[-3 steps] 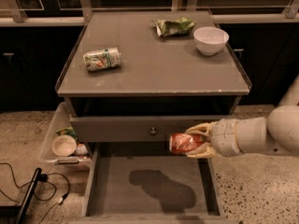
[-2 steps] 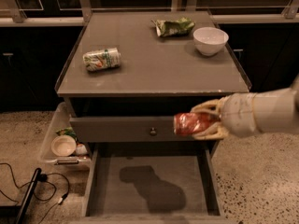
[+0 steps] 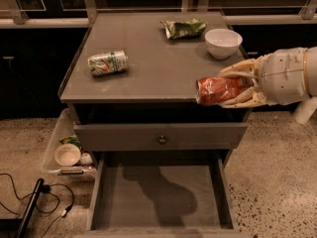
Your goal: Pick coke can from middle drawer and place on counter
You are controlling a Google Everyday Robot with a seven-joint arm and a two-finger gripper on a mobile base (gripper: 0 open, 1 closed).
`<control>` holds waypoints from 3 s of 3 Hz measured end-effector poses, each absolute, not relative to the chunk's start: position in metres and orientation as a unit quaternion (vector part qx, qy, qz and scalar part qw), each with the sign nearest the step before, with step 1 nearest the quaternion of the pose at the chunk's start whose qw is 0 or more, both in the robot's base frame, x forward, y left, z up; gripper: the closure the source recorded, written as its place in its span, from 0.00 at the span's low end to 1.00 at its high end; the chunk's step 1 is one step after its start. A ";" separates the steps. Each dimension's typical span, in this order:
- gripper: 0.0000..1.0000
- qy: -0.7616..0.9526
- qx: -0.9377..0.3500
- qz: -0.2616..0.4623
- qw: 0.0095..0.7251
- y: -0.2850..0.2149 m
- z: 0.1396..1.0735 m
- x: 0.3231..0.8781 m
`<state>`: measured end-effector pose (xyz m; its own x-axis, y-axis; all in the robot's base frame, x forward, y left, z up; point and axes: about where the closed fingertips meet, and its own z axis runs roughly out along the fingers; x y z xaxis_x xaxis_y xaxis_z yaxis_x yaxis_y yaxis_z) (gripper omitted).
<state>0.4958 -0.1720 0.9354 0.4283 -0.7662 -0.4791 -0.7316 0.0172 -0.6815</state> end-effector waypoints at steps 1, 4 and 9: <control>1.00 0.534 -0.701 -0.018 0.472 -0.172 0.935 0.496; 1.00 0.527 -0.682 0.013 0.507 -0.163 0.948 0.645; 0.58 0.649 -0.612 0.123 0.436 -0.136 0.868 0.697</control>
Offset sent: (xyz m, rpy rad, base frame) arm 0.0944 -0.0113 0.0174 -0.0429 -0.0652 -0.0054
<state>0.6973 -0.1355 0.8675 0.1285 -0.6861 -0.7161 -0.9007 0.2215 -0.3738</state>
